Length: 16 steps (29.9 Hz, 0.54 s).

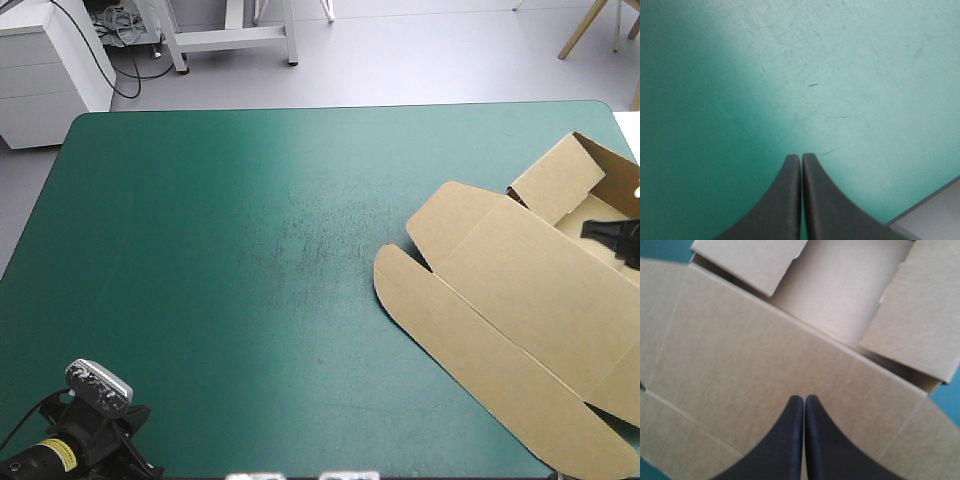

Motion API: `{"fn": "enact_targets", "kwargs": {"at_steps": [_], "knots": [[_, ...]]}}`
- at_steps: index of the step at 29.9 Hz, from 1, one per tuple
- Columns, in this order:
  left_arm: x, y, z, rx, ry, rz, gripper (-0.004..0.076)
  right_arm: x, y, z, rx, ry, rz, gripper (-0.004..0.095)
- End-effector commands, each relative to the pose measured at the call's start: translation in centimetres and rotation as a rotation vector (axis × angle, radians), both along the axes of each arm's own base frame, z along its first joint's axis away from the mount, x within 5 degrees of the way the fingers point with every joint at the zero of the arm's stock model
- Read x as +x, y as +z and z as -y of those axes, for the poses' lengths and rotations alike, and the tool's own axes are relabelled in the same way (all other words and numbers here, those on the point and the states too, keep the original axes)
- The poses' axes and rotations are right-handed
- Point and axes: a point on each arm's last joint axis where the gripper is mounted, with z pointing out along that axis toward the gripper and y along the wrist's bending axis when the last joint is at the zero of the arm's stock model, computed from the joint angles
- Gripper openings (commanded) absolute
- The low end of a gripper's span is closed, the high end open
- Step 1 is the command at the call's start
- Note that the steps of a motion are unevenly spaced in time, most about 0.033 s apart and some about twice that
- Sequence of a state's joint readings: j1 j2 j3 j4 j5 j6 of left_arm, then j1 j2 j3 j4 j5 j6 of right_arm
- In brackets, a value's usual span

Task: Fold the box

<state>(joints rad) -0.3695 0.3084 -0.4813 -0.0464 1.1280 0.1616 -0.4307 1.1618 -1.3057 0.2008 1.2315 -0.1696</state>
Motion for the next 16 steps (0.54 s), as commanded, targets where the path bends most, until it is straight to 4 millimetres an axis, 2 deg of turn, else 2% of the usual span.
{"fn": "enact_targets", "kwargs": {"at_steps": [1, 6, 10, 16], "knots": [[0.4, 0.9, 0.3, -0.045, -0.001, 0.042, -0.0010, -2.1, 0.3, -2.8, -0.032, 0.106, 0.074, -0.0014], [0.5, 1.0, 0.6, -0.079, -0.006, 0.054, -0.0010, -5.0, -1.3, -5.5, -0.052, 0.240, 0.095, -0.0014], [0.7, 1.3, 0.7, -0.097, -0.003, 0.097, -0.0010, -7.3, -2.5, -6.8, -0.089, 0.332, 0.132, -0.0014], [0.7, 1.3, 0.7, -0.096, -0.003, 0.095, -0.0010, -10.3, -4.2, -7.9, -0.101, 0.364, 0.247, -0.0014]]}}
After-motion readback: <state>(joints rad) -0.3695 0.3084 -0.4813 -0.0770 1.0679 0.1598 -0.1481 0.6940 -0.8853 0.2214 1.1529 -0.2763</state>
